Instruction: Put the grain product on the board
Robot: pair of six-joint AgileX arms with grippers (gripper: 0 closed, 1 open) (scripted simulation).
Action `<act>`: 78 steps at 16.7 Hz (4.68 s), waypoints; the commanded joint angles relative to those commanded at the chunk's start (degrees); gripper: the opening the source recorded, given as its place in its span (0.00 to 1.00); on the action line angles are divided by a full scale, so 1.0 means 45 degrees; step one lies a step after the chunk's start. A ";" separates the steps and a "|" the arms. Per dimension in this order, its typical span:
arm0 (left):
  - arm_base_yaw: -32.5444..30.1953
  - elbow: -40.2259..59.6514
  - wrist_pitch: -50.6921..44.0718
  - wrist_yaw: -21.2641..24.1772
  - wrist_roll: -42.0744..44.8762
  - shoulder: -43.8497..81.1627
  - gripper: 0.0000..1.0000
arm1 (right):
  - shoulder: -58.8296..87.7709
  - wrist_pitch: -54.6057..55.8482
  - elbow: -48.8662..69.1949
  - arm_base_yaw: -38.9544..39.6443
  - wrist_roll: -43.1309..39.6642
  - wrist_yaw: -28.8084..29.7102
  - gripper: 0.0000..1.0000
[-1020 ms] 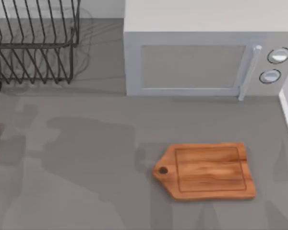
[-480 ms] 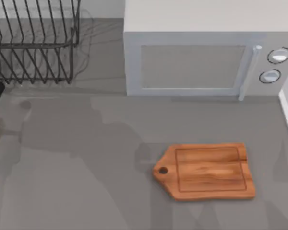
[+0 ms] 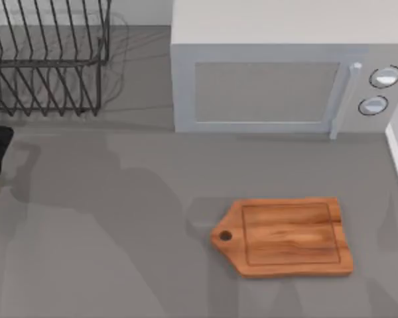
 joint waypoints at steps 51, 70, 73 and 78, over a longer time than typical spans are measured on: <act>-0.0744 0.2434 -0.3226 0.0150 -0.1824 -0.0774 0.00 | 0.0000 0.0000 0.0000 0.0000 0.0000 0.0000 1.00; -1.0631 0.5850 -0.5245 0.0176 -2.5253 0.2268 0.00 | 0.0000 0.0000 0.0000 0.0000 0.0000 0.0000 1.00; -1.1995 0.6758 -0.5340 0.0110 -2.9041 0.2838 0.00 | 0.0000 0.0000 0.0000 0.0000 0.0000 0.0000 1.00; -1.3626 0.8169 -0.5262 -0.0020 -3.3939 0.3609 0.00 | 0.0000 0.0000 0.0000 0.0000 0.0000 0.0000 1.00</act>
